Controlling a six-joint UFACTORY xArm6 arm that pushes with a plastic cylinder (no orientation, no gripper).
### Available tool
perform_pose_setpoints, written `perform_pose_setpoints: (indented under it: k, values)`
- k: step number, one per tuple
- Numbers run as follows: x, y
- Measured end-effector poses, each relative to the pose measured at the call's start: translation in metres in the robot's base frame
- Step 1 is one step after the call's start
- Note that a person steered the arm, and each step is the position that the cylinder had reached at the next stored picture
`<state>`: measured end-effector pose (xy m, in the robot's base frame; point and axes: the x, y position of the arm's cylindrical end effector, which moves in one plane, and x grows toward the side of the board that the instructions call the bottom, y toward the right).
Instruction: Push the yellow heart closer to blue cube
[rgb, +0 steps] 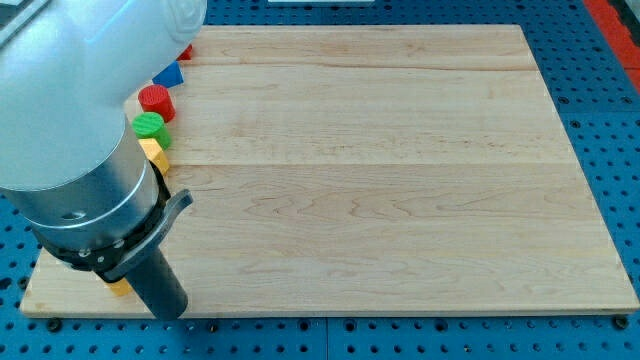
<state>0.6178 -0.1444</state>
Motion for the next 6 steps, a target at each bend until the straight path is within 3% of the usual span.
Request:
perform_pose_setpoints:
  k: [3, 5, 6]
  values:
    - [0.001, -0.013]
    - [-0.014, -0.091]
    - [-0.028, -0.018]
